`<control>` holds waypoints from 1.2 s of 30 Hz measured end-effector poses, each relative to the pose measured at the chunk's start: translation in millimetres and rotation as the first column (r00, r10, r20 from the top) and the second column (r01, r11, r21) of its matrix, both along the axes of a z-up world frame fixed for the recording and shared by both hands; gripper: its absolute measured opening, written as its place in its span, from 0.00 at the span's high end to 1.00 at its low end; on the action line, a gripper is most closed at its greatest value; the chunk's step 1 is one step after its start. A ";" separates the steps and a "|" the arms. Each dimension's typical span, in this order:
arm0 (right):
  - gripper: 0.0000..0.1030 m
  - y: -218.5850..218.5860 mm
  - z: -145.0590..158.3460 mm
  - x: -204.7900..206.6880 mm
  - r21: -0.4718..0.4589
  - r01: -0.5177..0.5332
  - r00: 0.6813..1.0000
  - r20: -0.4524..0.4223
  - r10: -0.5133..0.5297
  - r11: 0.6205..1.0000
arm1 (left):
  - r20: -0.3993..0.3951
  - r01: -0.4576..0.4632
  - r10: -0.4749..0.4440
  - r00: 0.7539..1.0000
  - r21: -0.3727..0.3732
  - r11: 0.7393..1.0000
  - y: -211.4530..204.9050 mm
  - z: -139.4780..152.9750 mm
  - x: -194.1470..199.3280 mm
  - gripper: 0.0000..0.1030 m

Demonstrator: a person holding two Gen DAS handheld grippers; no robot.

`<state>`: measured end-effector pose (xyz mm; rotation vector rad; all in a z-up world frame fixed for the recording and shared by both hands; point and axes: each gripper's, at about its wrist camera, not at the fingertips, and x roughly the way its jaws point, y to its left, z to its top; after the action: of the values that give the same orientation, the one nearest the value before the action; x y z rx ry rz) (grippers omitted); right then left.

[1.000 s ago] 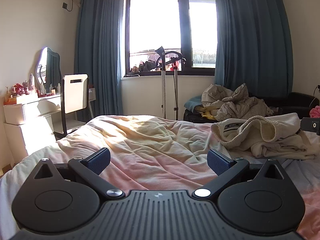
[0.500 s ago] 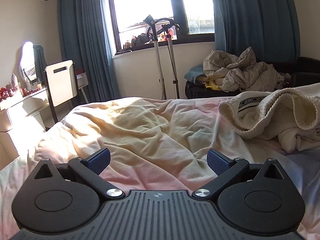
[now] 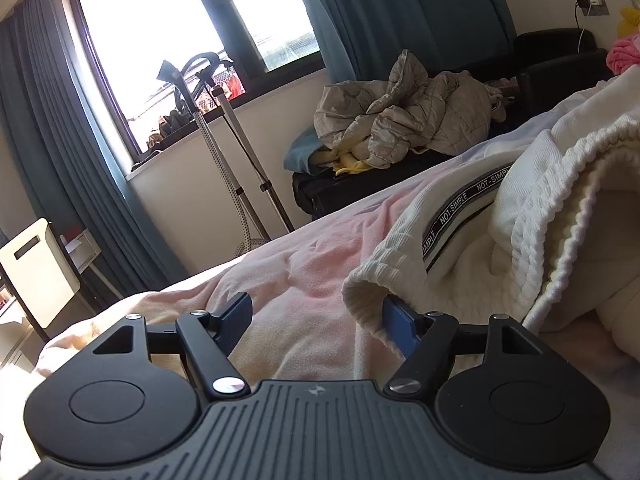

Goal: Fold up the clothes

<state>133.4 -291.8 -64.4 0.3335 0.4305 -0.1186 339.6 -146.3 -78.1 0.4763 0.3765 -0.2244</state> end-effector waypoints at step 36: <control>0.00 27.8 14.3 -24.5 -0.112 -0.114 0.980 0.152 0.131 0.987 | -0.090 -0.053 -0.002 0.996 -0.601 0.797 115.0 73.2 -156.2 0.91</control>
<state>108.9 -264.0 -50.1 0.2129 0.2847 0.0067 183.3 -31.3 -4.9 -0.1767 0.3727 -0.3244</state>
